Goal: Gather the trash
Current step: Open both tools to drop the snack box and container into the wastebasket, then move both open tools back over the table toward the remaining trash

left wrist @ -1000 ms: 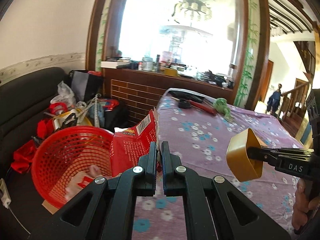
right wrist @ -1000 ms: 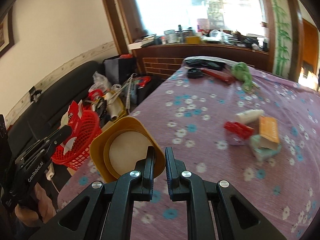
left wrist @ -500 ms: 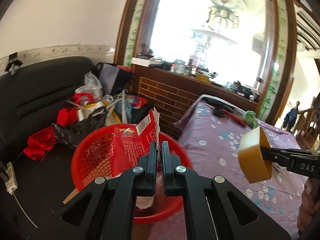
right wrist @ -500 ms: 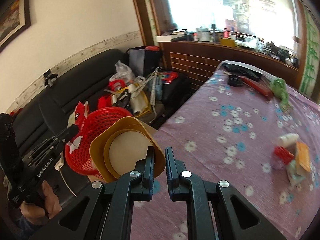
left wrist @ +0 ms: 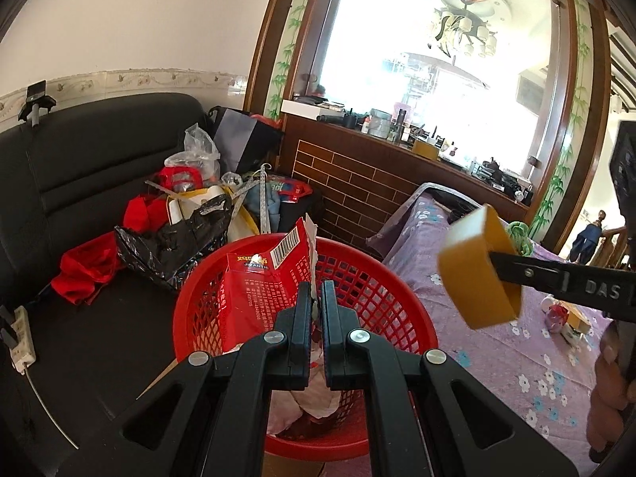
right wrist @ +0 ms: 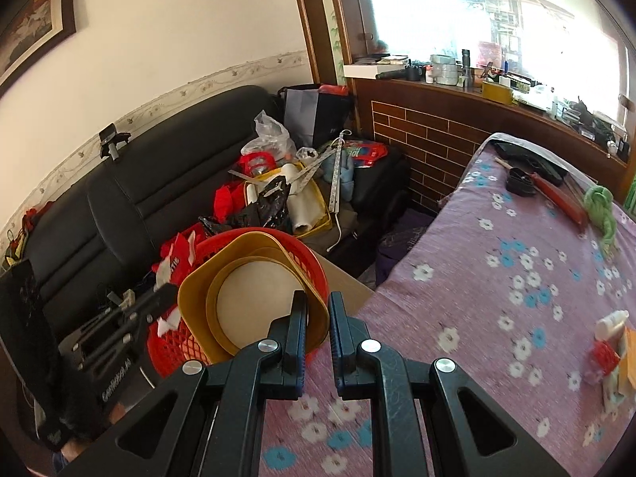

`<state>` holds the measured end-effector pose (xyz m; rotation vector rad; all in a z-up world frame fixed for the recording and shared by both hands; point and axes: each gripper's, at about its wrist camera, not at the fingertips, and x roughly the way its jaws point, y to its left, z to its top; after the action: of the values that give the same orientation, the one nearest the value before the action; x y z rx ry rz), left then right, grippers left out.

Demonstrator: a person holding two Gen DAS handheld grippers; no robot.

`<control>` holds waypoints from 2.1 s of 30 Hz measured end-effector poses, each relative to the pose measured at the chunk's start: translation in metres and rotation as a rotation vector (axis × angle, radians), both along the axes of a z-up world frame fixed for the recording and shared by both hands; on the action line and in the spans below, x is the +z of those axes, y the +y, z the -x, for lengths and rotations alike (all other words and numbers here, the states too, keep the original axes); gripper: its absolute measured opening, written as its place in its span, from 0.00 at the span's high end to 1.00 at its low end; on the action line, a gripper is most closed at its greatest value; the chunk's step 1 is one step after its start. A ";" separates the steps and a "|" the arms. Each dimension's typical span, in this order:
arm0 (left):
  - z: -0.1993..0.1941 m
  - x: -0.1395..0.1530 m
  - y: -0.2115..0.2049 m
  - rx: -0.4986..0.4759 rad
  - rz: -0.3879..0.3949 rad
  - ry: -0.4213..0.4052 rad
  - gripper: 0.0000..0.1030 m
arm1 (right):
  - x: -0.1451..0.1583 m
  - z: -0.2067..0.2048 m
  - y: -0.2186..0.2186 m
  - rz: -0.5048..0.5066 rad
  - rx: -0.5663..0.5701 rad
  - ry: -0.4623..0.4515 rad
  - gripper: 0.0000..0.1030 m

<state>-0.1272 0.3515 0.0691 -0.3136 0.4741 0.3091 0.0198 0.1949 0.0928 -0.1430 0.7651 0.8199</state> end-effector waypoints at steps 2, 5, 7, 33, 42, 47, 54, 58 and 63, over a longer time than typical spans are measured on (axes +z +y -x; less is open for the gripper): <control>-0.002 -0.002 0.003 -0.001 0.006 0.001 0.96 | -0.003 -0.004 0.009 0.007 -0.006 0.001 0.88; -0.004 -0.004 0.006 -0.003 0.017 0.003 0.96 | -0.010 -0.010 0.020 0.016 -0.011 0.016 0.88; -0.005 -0.005 0.007 -0.003 0.018 0.006 0.96 | -0.016 -0.012 0.029 0.024 -0.011 0.027 0.88; -0.001 0.000 -0.118 -0.229 0.021 -0.017 0.30 | -0.023 -0.009 -0.122 -0.042 -0.247 0.064 0.58; -0.025 -0.022 -0.203 -0.373 -0.032 0.075 0.22 | -0.032 -0.012 -0.202 -0.068 -0.385 0.080 0.56; -0.033 -0.027 -0.230 -0.384 -0.107 0.109 0.21 | -0.040 -0.017 -0.234 -0.079 -0.431 0.109 0.56; -0.041 -0.030 -0.238 -0.394 -0.141 0.150 0.16 | -0.041 -0.023 -0.270 -0.088 -0.512 0.115 0.56; -0.043 -0.032 -0.241 -0.401 -0.156 0.164 0.16 | -0.040 -0.029 -0.287 -0.087 -0.574 0.115 0.52; -0.045 -0.035 -0.243 -0.407 -0.164 0.177 0.16 | -0.037 -0.047 -0.314 -0.083 -0.648 0.136 0.42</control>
<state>-0.0824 0.1083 0.0343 -0.0255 0.6690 -0.0224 0.0669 -0.1195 0.0562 0.2311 0.8377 0.2434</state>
